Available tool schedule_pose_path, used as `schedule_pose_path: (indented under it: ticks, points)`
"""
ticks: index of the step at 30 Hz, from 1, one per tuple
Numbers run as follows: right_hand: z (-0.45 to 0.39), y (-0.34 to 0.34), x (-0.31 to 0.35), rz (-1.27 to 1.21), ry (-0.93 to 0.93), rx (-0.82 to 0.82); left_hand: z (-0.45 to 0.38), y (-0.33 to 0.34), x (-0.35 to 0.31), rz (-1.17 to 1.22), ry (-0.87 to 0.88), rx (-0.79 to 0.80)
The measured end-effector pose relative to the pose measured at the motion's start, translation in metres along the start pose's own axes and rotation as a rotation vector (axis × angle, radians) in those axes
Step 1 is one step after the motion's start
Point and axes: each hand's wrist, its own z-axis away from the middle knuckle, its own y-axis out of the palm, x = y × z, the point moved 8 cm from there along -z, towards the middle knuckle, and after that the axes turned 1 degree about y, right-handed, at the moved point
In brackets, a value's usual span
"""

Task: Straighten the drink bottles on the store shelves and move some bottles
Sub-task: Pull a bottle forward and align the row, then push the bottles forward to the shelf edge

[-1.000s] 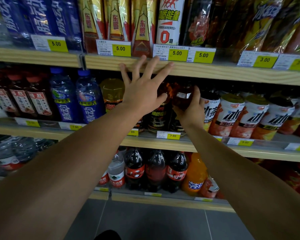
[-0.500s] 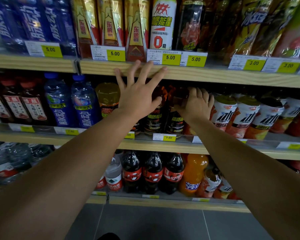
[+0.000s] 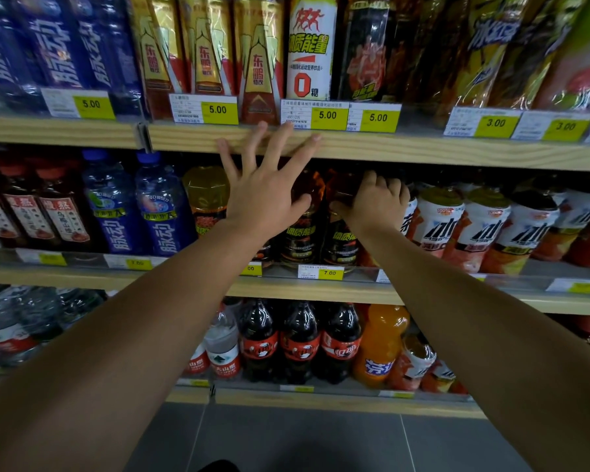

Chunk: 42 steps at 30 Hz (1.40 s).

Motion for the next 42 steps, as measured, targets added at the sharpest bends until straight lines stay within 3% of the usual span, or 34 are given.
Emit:
schedule_pose_path:
  ticks: [11,19,22,28,42]
  points:
    - [0.035,-0.008,-0.028,-0.104,-0.157,0.01,0.004,-0.001,-0.004,0.001,-0.015,0.051]
    - [0.064,-0.007,-0.107,-0.127,-0.163,0.16,0.017,0.005,-0.034,0.074,-0.192,0.101]
    - [0.074,-0.007,-0.138,-0.138,-0.184,0.178,0.04,0.018,-0.077,0.116,-0.181,0.135]
    - [0.089,0.0,-0.217,-0.145,-0.216,0.194,0.075,0.078,-0.176,0.227,-0.135,0.381]
    - [0.077,-0.011,-0.366,-0.14,-0.183,0.3,0.063,0.102,-0.314,0.232,-0.11,0.509]
